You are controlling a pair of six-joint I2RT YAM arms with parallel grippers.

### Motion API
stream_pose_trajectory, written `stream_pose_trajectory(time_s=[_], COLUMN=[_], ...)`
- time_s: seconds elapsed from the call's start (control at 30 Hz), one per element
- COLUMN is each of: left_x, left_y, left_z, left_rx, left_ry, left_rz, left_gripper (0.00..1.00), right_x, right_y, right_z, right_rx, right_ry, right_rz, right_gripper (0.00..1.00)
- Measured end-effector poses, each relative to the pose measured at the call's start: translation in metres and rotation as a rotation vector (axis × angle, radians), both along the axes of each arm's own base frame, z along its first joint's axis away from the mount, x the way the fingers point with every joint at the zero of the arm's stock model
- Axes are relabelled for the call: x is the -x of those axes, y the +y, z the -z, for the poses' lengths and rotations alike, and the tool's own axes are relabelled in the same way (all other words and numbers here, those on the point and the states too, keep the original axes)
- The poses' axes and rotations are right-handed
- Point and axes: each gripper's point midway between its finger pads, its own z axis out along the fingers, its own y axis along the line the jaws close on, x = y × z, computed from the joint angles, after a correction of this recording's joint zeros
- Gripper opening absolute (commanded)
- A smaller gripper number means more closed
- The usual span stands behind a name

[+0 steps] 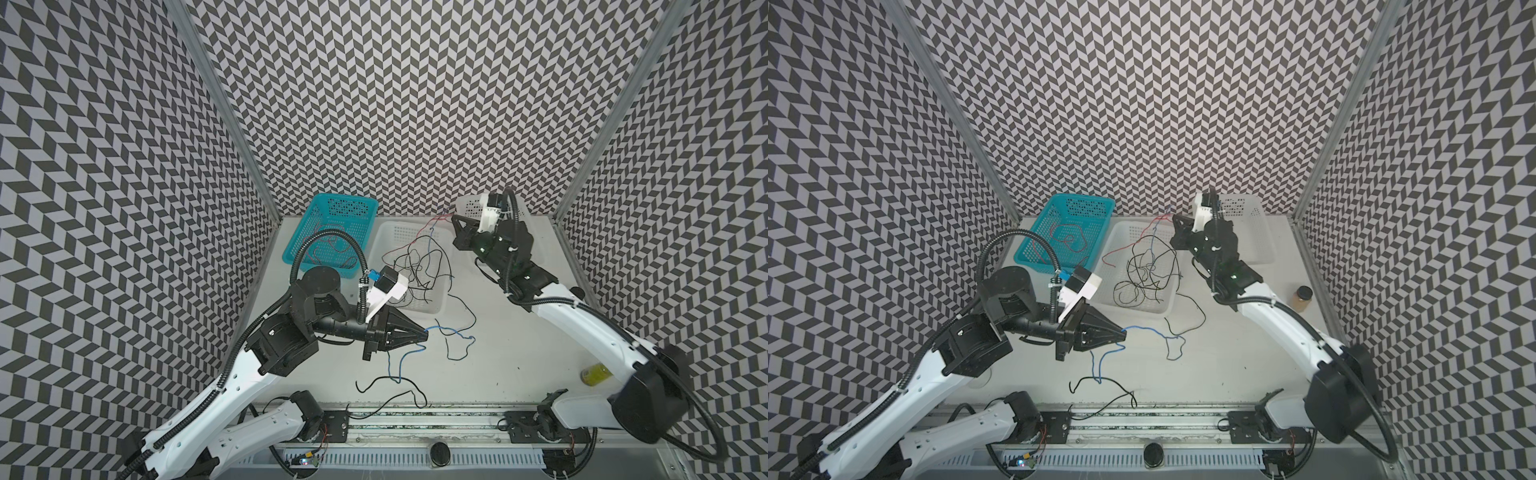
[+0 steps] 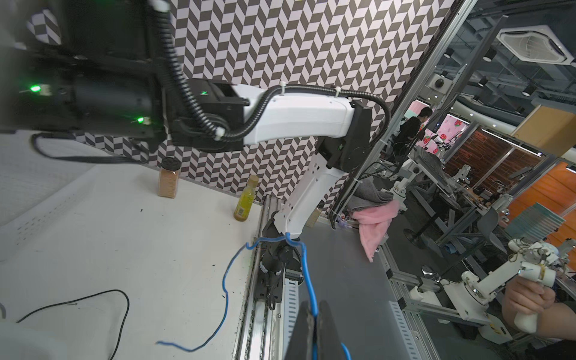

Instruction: Untangle the cables

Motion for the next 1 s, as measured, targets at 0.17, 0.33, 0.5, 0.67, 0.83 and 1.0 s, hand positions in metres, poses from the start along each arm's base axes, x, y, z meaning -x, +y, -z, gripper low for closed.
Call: stream_pose_trajectory(time_s=[0.17, 0.33, 0.5, 0.67, 0.83, 1.0], left_x=[-0.002, -0.007, -0.016, -0.032, -0.038, -0.039], left_y=[0.005, 0.007, 0.01, 0.016, 0.017, 0.016], left_z=[0.001, 0.001, 0.001, 0.001, -0.001, -0.003], left_rx=[0.006, 0.006, 0.005, 0.006, 0.009, 0.017], left_ry=[-0.011, -0.012, -0.012, -0.01, 0.004, 0.012], left_rz=[-0.025, -0.044, -0.079, -0.142, -0.162, -0.163], left_gripper=[0.0, 0.0, 0.0, 0.0, 0.0, 0.0], right_x=[0.055, 0.092, 0.119, 0.141, 0.135, 0.128], right_y=[-0.034, -0.061, -0.083, -0.104, -0.105, -0.108], right_z=[-0.046, -0.043, -0.027, -0.031, 0.004, 0.079], right_rx=[-0.02, -0.015, 0.001, -0.008, 0.01, 0.047], right_ry=[-0.113, -0.131, -0.112, -0.142, -0.073, 0.083], right_rz=[0.035, 0.079, 0.12, 0.174, 0.193, 0.221], right_gripper=[0.0, 0.0, 0.0, 0.0, 0.0, 0.0])
